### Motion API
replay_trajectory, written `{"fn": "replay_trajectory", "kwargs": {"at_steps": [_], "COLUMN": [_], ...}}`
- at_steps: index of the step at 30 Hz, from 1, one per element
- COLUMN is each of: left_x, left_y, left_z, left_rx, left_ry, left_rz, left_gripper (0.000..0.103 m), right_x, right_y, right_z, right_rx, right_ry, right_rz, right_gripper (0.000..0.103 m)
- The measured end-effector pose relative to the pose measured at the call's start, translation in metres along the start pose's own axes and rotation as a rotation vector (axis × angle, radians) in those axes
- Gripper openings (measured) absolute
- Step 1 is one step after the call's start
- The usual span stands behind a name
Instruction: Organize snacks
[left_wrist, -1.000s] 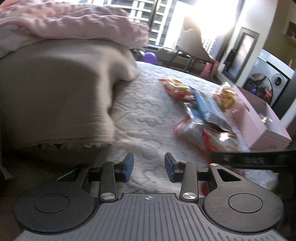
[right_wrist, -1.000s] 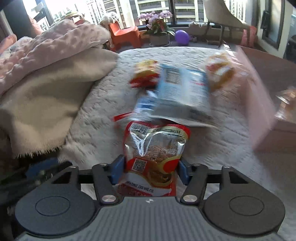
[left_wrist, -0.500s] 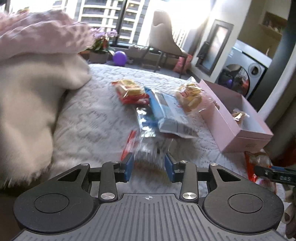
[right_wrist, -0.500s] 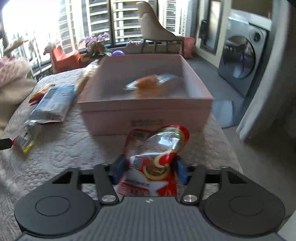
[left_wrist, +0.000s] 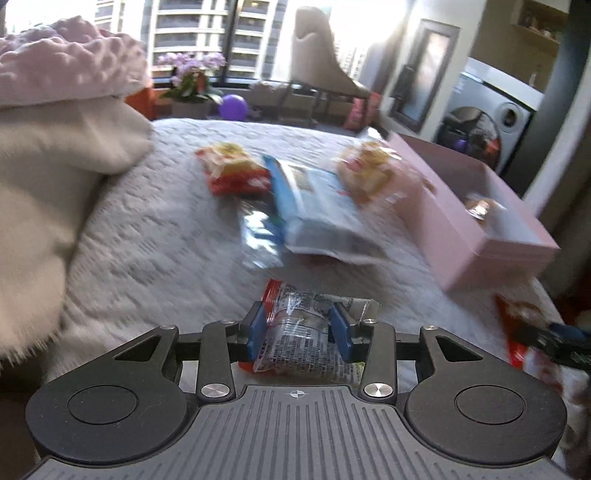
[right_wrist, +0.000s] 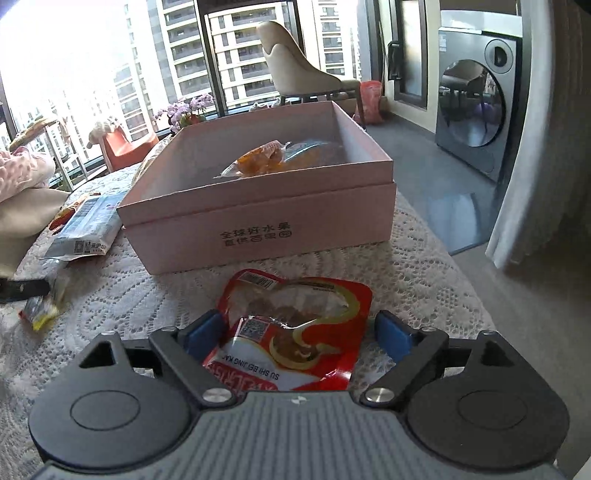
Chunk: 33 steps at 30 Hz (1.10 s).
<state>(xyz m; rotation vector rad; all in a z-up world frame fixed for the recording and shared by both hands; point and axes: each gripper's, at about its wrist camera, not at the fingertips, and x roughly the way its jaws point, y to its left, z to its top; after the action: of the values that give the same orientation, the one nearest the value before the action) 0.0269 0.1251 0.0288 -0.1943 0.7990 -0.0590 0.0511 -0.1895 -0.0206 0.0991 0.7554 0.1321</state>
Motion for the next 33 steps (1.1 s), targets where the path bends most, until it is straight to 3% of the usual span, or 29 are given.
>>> {"fn": "replay_trajectory", "kwargs": {"at_steps": [8,12,15,18,26,30,33], "left_x": [-0.007,-0.021,-0.029,-0.027,-0.026,-0.028,-0.031], "left_y": [-0.032,-0.044,-0.051,-0.052,-0.032,-0.028,-0.039], "left_z": [-0.016,-0.017,-0.017,-0.020,-0.018,-0.017,-0.017], "left_rx": [0.059,0.084,0.098,0.067,-0.016,-0.086,-0.067], "left_ry": [0.077,0.070,0.122,0.202,0.196,0.235,0.266], "left_rz": [-0.170,-0.194,-0.204,-0.235,-0.216,-0.289,-0.328], "left_gripper": [0.041,0.041,0.041,0.041,0.038,0.038,0.038], "right_x": [0.001,0.001,0.002,0.001,0.001,0.001,0.001], "right_y": [0.006,0.004,0.004,0.003,0.004,0.003,0.003], "right_z": [-0.004,-0.005,-0.006,-0.006,-0.008,-0.009,-0.009], "right_rx": [-0.007,-0.004,-0.002,-0.001,-0.008,-0.001,0.002], "right_ry": [-0.011,-0.018,-0.023,-0.026,-0.027,-0.033,-0.035], "right_rz": [-0.019,-0.013,-0.011,-0.009,-0.017,-0.011,-0.004], "right_gripper": [0.091,0.092,0.093,0.093,0.094,0.095,0.096]}}
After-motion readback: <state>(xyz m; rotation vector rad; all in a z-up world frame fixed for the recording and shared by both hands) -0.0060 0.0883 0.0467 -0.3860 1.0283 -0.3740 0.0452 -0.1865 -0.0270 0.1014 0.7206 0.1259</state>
